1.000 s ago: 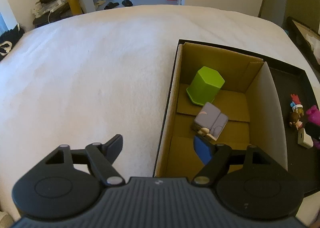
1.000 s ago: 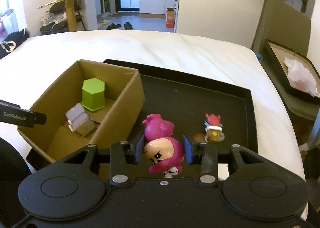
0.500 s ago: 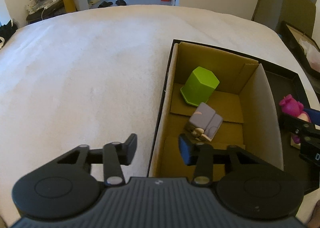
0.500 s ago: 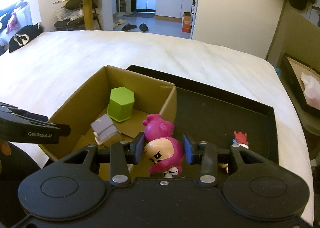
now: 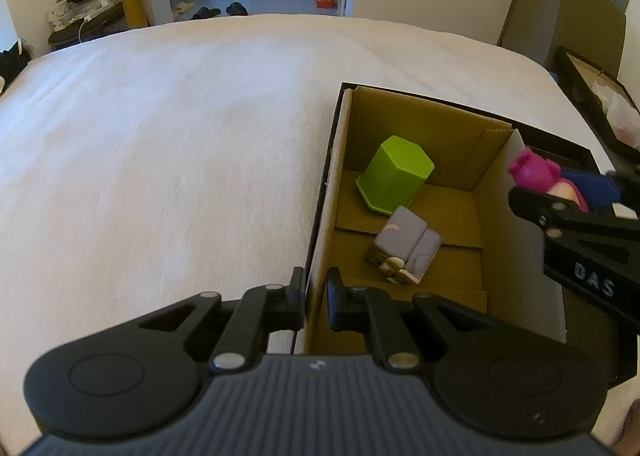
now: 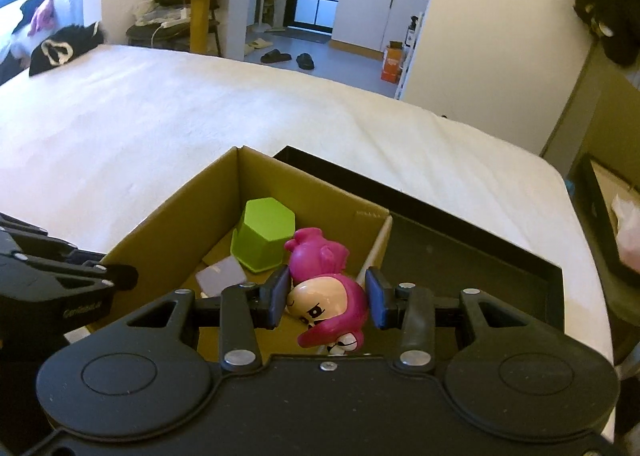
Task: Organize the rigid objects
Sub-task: 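Carry the pink figure with the right tool and release it in the box, then move the right tool back over the tray to the white charger plug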
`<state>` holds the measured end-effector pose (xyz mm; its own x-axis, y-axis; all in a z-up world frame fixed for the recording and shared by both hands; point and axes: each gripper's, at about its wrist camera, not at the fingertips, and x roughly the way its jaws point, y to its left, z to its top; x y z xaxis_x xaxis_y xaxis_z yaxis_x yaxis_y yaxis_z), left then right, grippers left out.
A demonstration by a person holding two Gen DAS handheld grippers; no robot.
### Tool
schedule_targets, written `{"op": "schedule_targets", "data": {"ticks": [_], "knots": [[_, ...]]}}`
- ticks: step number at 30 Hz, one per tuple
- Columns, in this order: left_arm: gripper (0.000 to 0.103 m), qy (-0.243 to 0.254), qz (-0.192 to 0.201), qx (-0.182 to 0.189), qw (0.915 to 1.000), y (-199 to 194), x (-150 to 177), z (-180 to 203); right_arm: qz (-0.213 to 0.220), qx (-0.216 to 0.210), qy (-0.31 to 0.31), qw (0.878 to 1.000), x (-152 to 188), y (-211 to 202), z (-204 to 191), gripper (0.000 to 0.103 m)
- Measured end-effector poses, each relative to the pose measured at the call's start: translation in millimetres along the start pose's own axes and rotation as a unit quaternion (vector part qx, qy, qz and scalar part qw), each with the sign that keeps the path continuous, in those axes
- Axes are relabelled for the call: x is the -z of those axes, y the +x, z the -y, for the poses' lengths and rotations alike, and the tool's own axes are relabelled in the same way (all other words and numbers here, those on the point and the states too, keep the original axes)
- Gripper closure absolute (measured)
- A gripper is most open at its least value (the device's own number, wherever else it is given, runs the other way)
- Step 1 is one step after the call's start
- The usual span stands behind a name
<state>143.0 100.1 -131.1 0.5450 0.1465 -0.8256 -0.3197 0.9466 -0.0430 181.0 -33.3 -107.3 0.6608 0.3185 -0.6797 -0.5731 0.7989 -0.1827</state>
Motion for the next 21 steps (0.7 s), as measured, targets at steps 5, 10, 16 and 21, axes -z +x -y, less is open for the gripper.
{"op": "schedule_targets", "data": {"ticks": [5,10,16,21], "knots": [[0.093,0.004,0.002,-0.004,1.0000,-0.5,0.3,2.2,0.007,0.011,-0.030,0.999,-6.9,4.0,-6.4,0.038],[0.093,0.005,0.003,-0.005,1.0000,-1.3,1.2,1.8,0.007,0.013,-0.027,1.000,-3.7,-0.3,-4.9,0.032],[0.093,0.007,0.001,-0.009,0.9999,-1.6,-0.3,3.2,-0.004,0.014,-0.014,1.000,6.0,-5.2,-0.5,0.032],[0.093,0.010,0.001,-0.012,0.9999,-3.6,-0.9,4.8,-0.008,0.012,-0.007,1.000,13.8,-9.8,4.8,0.032]]}}
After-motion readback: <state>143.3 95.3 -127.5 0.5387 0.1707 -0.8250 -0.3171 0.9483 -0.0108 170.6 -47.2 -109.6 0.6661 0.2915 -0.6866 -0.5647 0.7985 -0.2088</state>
